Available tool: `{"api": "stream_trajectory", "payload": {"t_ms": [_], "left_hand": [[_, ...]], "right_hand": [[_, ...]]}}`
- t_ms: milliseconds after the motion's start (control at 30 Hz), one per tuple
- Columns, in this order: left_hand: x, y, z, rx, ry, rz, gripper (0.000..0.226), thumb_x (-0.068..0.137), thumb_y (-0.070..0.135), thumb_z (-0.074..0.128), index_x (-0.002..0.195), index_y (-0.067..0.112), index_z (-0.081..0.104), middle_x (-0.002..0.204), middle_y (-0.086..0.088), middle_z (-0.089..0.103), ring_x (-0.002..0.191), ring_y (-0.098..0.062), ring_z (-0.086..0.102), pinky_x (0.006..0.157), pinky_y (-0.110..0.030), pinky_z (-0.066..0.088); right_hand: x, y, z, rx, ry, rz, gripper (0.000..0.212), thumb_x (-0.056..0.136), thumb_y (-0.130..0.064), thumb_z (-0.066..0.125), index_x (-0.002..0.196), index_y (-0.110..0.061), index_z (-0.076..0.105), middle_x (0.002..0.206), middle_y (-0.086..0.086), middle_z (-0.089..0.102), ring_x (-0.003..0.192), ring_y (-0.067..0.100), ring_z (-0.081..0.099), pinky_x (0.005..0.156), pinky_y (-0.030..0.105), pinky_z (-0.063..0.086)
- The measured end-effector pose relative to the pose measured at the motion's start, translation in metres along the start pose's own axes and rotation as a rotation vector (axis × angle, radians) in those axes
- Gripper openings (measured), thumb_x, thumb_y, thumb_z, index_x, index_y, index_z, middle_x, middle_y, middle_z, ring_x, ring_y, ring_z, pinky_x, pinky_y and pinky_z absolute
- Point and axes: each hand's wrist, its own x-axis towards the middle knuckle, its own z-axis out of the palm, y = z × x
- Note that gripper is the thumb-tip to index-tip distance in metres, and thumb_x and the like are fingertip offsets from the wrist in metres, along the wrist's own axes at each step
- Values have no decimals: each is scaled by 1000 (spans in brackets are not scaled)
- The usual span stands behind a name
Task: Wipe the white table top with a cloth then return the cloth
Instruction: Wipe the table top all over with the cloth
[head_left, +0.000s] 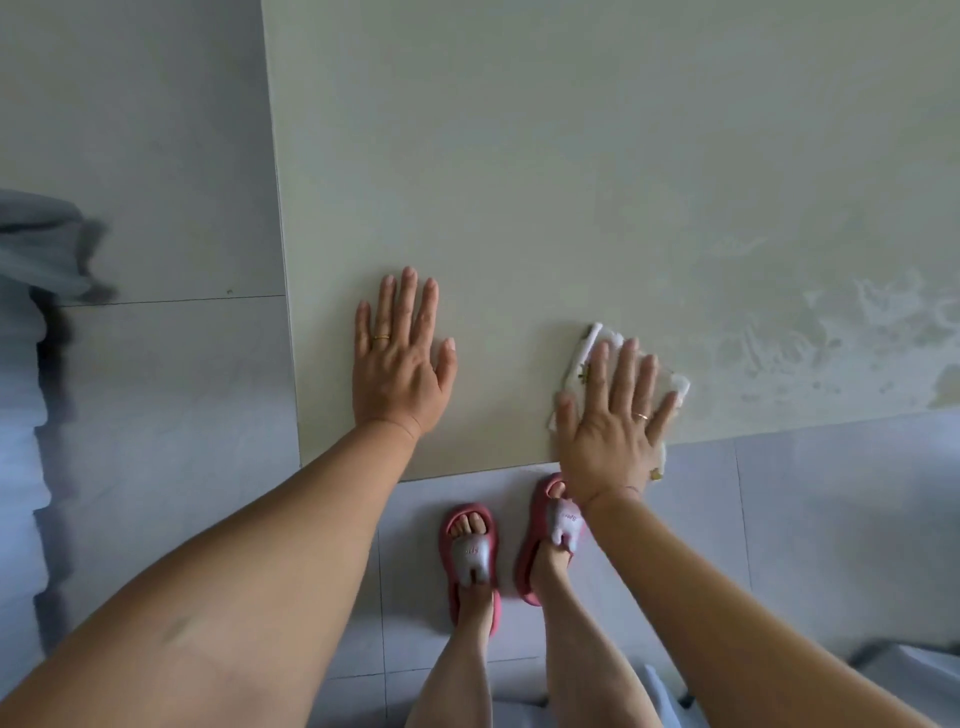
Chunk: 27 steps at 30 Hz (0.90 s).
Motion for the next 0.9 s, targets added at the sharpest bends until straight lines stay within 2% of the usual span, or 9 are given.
{"api": "stream_trajectory", "payload": {"t_ms": [100, 200, 333, 467, 567, 633, 700, 767, 900], "left_hand": [[0, 1, -2, 5, -21, -6, 63, 92, 40, 23, 151, 16, 20, 159, -9, 16, 147, -27, 13, 118, -43, 3], [-1, 0, 0, 5, -13, -8, 63, 93, 40, 23, 151, 16, 20, 159, -9, 16, 147, -26, 13, 118, -43, 3], [-1, 2, 2, 2, -1, -18, 64, 93, 41, 21, 151, 16, 19, 159, -10, 15, 147, -26, 12, 118, -42, 1], [-2, 10, -2, 0, 15, -49, 64, 92, 39, 21, 151, 13, 22, 159, -12, 15, 147, -29, 12, 119, -43, 2], [3, 34, -10, -24, 52, -80, 65, 90, 33, 33, 150, 8, 25, 158, -15, 16, 147, -31, 12, 119, -44, 3], [9, 63, -14, -46, 75, -11, 64, 91, 32, 34, 149, 7, 25, 158, -16, 18, 146, -33, 15, 118, -44, 6], [15, 93, -14, -75, 80, 47, 62, 92, 33, 32, 148, 7, 27, 157, -17, 20, 145, -33, 17, 118, -44, 9], [19, 118, -8, -108, 64, 65, 61, 94, 35, 31, 148, 8, 27, 157, -16, 21, 145, -32, 18, 118, -44, 10], [16, 144, 14, -124, -18, 19, 61, 97, 38, 36, 150, 11, 21, 159, -11, 15, 147, -28, 13, 119, -42, 6]], "right_hand": [[-30, -36, 10, -31, -53, -327, 62, 94, -50, 12, 149, -28, -5, 157, -1, -9, 145, 26, -10, 115, 51, -9], [-10, 10, -1, -146, -24, -664, 58, 96, -47, 20, 151, -28, 11, 158, -1, 10, 146, 24, 5, 117, 49, 2], [34, 93, -18, -89, -17, -231, 59, 93, -50, 4, 148, -30, -5, 160, -2, 0, 146, 17, -7, 117, 46, -7], [22, 53, -8, 1, 20, 112, 63, 90, -48, 4, 147, -26, -12, 159, 3, -8, 146, 24, -9, 115, 51, -13], [-8, 19, 0, -6, 6, -285, 62, 93, -46, 17, 150, -25, 5, 157, 3, 0, 146, 29, 1, 115, 51, -9], [-1, 41, -6, -71, -8, -606, 60, 94, -45, 26, 150, -25, 18, 157, 2, 12, 145, 29, 11, 116, 51, 2], [23, 82, -16, -185, -4, -739, 58, 95, -45, 25, 150, -26, 19, 157, 1, 19, 144, 26, 17, 117, 52, 10], [53, 120, -27, -188, 27, -566, 58, 95, -46, 18, 149, -27, 13, 157, 3, 21, 145, 23, 15, 117, 49, 7], [62, 114, -25, 7, 42, -57, 61, 93, -50, 6, 149, -30, -8, 159, -3, -8, 145, 19, -13, 115, 45, -15]]}}
